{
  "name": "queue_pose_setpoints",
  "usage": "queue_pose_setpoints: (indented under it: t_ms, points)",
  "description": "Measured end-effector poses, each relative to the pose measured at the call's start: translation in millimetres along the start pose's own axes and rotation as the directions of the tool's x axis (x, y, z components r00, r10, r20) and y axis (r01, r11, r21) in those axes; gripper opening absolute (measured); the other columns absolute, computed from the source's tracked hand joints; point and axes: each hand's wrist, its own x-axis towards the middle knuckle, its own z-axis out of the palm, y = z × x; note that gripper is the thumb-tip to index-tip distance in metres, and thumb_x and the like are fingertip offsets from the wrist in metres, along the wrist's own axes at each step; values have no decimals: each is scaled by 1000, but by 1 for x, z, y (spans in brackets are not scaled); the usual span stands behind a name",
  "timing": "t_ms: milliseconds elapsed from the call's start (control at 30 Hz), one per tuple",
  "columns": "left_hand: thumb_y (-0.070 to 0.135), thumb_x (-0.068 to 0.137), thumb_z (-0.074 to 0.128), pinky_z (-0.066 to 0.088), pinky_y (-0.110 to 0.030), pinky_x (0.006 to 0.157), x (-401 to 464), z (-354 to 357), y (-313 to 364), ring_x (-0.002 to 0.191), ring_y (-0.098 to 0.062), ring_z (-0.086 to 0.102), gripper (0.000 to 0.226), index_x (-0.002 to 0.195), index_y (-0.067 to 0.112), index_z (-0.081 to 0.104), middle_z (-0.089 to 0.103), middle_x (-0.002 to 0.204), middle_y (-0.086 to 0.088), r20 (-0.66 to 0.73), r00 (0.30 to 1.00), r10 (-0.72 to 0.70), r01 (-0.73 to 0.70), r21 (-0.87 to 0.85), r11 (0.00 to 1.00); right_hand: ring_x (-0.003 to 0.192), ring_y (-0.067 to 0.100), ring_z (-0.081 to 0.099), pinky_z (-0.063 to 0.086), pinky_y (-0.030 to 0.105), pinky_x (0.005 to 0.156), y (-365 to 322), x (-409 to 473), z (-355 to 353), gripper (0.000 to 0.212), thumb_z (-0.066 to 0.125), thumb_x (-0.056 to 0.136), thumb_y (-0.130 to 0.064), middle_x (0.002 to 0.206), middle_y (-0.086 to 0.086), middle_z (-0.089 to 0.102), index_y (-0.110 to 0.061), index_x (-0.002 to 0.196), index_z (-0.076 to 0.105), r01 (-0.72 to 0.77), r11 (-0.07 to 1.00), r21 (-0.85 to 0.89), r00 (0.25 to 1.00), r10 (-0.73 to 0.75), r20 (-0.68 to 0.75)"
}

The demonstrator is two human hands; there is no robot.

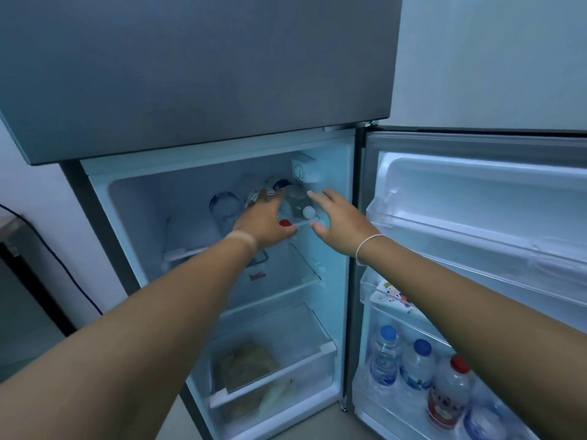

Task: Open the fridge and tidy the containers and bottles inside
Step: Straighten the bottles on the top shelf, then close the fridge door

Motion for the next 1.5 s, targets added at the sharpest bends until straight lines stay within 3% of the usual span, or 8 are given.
queue_pose_setpoints:
  t_ms: [267, 500, 767, 1000, 1167, 1367, 1500]
  points:
    - [50, 82, 59, 38, -44, 111, -43, -8, 29, 144, -28, 27, 87, 152, 28, 13, 13, 161, -4, 2, 1000, -29, 28, 20, 999, 145, 22, 26, 29, 37, 114, -6, -45, -45, 57, 45, 96, -29, 161, 2, 15, -26, 149, 25, 42, 998, -53, 998, -44, -46]
    - [46, 85, 59, 30, -43, 116, -96, -8, 95, 147, -28, 22, 83, 152, 26, 14, 6, 163, -6, 6, 1000, 25, -25, 0, 1000, 139, 23, 35, 35, 36, 109, 5, -111, -99, 54, 45, 95, -28, 159, -1, 20, -24, 147, 31, 27, 987, -159, 992, -46, -118]
    - [43, 89, 56, 21, -38, 120, -151, -6, 202, 149, -24, 17, 78, 152, 24, 16, 11, 162, -6, 21, 968, 248, -247, -41, 968, 139, 30, 34, 25, 38, 115, 41, -186, -190, 54, 46, 95, -26, 157, 8, 25, -17, 147, 32, -116, 913, -391, 973, 25, -229]
    - [44, 90, 51, 20, -43, 120, -182, 4, 286, 148, -30, 15, 73, 152, 26, 16, 17, 161, -2, 101, 898, 429, -436, 72, 897, 139, 33, 34, 28, 43, 114, 97, -228, -258, 54, 46, 95, -31, 155, 11, 28, -17, 146, 34, -315, 827, -465, 934, 181, -309]
    - [45, 91, 47, 17, -43, 121, -193, 17, 326, 149, -31, 11, 71, 152, 27, 15, 15, 162, 0, 157, 888, 432, -451, 119, 885, 136, 32, 35, 34, 46, 111, 137, -254, -274, 52, 40, 96, -37, 149, 9, 37, -18, 144, 35, -445, 768, -460, 895, 361, -261]
    - [43, 92, 46, 13, -45, 122, -202, 34, 350, 150, -29, 7, 71, 152, 27, 12, 11, 163, 0, 211, 888, 408, -437, 118, 892, 132, 33, 40, 41, 44, 103, 148, -264, -279, 56, 44, 95, -34, 146, 9, 42, -19, 147, 29, -398, 781, -481, 911, 276, -305]
    - [41, 92, 47, 17, -42, 121, -202, 34, 355, 150, -27, 11, 71, 152, 24, 14, 16, 161, -1, 198, 897, 394, -417, 89, 904, 132, 30, 40, 36, 42, 108, 153, -264, -279, 55, 45, 93, -34, 144, 8, 42, -13, 142, 37, -380, 770, -513, 920, 260, -292]
